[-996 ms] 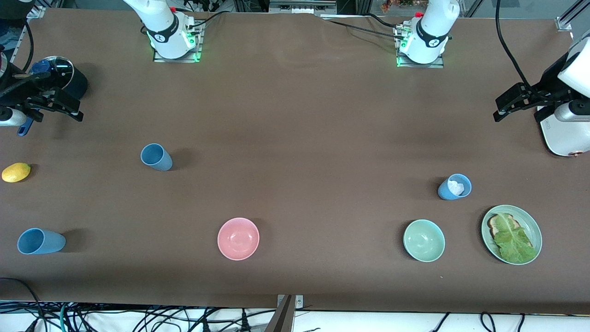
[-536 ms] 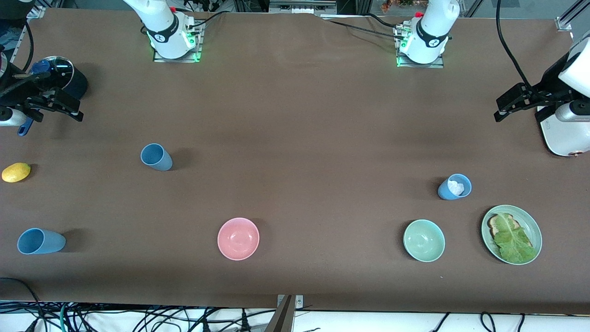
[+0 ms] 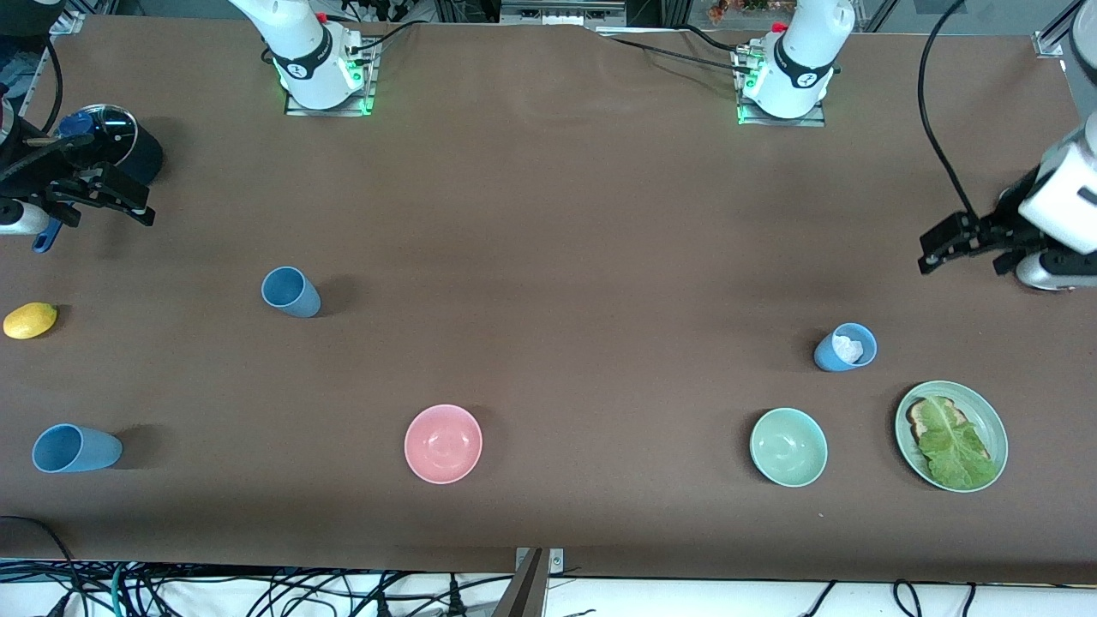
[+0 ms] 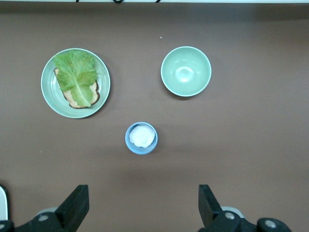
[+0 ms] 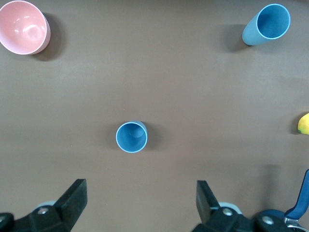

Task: Stack blue cups with both arms
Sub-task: 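Reach the left gripper down to the small blue cup and grasp it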

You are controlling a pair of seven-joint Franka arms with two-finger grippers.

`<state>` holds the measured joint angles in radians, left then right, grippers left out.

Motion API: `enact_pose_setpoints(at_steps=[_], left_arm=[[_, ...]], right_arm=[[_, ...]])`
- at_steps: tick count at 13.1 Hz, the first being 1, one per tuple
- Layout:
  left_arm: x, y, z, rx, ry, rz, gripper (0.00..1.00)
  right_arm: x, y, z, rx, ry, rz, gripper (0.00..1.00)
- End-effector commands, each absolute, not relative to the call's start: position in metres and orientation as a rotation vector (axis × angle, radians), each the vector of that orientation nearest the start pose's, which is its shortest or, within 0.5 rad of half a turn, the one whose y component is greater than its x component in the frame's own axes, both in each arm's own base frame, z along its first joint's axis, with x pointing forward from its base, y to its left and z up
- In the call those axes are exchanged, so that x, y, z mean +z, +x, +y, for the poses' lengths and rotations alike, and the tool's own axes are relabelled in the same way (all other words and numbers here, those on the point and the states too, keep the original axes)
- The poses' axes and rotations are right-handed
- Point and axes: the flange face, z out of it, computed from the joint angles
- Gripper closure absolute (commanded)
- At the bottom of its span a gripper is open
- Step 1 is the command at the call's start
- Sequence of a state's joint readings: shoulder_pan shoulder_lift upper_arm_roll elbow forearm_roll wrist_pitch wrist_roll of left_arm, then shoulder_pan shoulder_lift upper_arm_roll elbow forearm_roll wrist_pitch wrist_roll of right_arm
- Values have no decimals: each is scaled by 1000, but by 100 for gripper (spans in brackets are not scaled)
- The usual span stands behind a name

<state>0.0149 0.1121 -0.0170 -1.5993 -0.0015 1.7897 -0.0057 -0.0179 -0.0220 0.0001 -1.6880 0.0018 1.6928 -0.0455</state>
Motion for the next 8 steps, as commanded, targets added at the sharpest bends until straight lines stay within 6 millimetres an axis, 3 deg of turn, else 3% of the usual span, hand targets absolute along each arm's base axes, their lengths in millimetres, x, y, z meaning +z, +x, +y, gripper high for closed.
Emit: enact_pose_setpoints(at_steps=[1,5,8], left_arm=[[529,630,20,-133,-3123,60,0],[479,648,37,-128,-3124,31,0],[436,645,52,-163,-3119,22,0]], right_arm=[[596,555,-9,-51,-3144,-32,0],[595,555,-9,-48,-3144,-32,0],[595,555,-9,-48,-3144,-32,0]])
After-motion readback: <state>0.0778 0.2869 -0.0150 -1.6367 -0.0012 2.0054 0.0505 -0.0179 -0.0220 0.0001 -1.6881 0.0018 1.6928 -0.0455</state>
